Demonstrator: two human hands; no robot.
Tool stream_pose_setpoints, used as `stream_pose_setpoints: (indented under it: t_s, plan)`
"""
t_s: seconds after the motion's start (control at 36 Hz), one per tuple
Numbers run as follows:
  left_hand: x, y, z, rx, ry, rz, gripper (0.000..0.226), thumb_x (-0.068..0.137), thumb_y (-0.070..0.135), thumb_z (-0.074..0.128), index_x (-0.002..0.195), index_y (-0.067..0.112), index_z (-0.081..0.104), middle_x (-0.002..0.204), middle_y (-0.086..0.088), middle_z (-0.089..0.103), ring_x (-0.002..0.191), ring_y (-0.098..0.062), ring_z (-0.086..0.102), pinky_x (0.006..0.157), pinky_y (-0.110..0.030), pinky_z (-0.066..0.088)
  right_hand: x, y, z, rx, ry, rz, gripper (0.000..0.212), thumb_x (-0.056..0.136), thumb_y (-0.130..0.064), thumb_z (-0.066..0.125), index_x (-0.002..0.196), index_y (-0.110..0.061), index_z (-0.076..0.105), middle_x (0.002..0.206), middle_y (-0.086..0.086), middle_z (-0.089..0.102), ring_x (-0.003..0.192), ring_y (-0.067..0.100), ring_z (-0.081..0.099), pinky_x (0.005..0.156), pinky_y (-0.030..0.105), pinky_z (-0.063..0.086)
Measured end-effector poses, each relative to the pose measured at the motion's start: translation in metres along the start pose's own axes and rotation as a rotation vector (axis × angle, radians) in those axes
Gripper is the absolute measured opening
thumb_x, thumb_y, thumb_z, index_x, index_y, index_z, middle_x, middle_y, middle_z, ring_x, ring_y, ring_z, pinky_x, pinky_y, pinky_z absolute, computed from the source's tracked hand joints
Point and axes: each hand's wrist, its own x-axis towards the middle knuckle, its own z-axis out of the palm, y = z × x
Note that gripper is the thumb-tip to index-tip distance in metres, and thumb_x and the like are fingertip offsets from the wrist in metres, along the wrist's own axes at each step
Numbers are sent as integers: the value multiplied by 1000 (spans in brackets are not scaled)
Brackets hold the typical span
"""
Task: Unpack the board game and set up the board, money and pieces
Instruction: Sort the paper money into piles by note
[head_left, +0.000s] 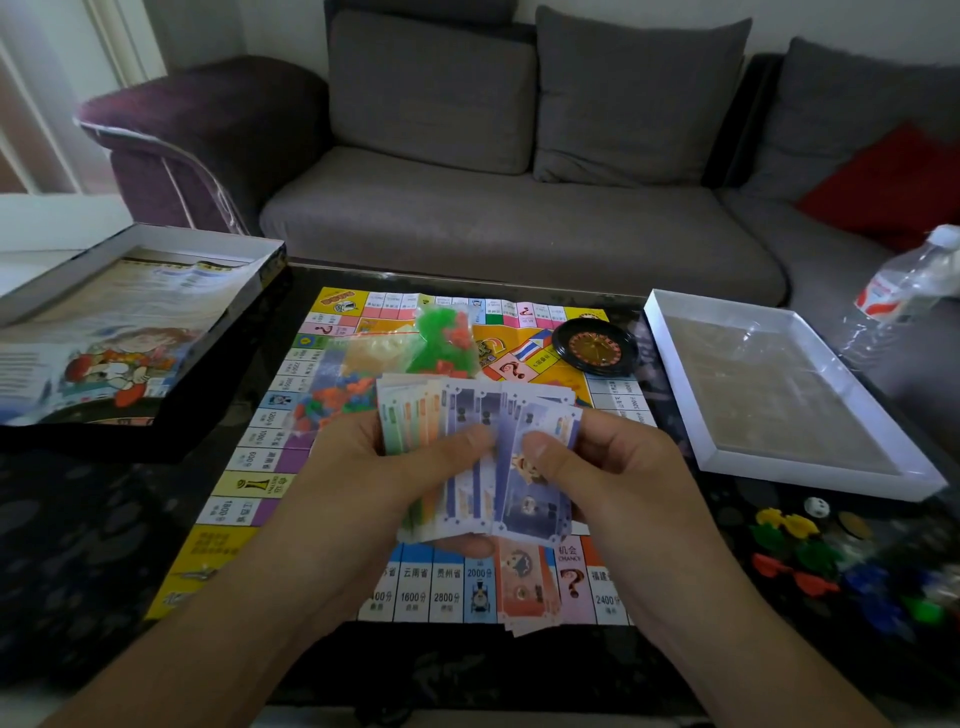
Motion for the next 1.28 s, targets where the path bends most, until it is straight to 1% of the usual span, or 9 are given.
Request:
stream_pose_setpoints:
  t_s: [0.25,0.44,0.78,0.86,0.92,0.97,1.03,1.17,1.28]
  plan:
    - [5,-7,-3,70,58,61,29,65,16,84,94,22,82,100,-16,79,90,-40,77,80,-59,62,-2,-3,3,38,-29,7,15,100,-15,66,100,-19,81,94,5,82,88,25,80,85,53,64]
    - [5,-8,-5,33,1,36,19,72,11,78,90,14,81,97,-18,79,75,-37,78,51,-43,62,0,0,1,-36,37,-2,15,100,-16,68,95,-21,81,93,5,81,90,25,78,90,55,62]
    - [3,-14,-2,229,27,77,17,89,9,76,105,16,80,97,-10,81,84,-33,79,68,-51,65,-11,-3,11,-353,-57,-72,11,107,-32,53,115,-26,60,104,-9,72,92,10,73,76,41,65]
    - [5,-9,-6,203,41,53,19,90,8,75,108,13,78,98,-7,81,83,-30,80,62,-45,65,-3,-11,-9,-328,92,-4,8,105,-27,57,108,-27,64,105,-11,71,92,9,73,72,30,64]
    - [7,-5,-9,188,47,41,23,90,9,74,113,11,76,102,-7,81,87,-30,80,64,-47,66,5,-12,-28,-318,167,71,9,101,-21,61,106,-21,68,106,-9,72,94,15,74,76,39,65]
    - [9,-4,-12,174,65,26,27,90,10,75,116,11,74,106,-8,80,90,-32,79,70,-53,65,10,-7,-44,-385,191,132,10,94,-18,61,98,-11,68,95,-1,74,86,24,75,72,46,63]
    - [10,-4,-13,158,73,4,27,89,9,75,117,11,74,106,-9,80,91,-33,79,72,-55,65,12,2,-55,-489,202,199,16,89,-13,59,78,-3,53,67,5,62,62,21,65,57,34,50]
    - [11,-6,-11,162,65,-17,27,88,10,76,115,11,75,104,-9,81,89,-32,79,68,-52,66,9,27,-71,-735,45,443,37,92,-8,62,63,-13,40,47,-11,44,40,5,43,43,18,34]
    - [11,-9,-7,162,57,-18,26,87,8,76,112,11,75,101,-9,81,87,-31,79,64,-50,66,3,46,-75,-777,31,513,14,96,-11,65,84,-14,72,97,-7,75,82,7,71,50,17,47]
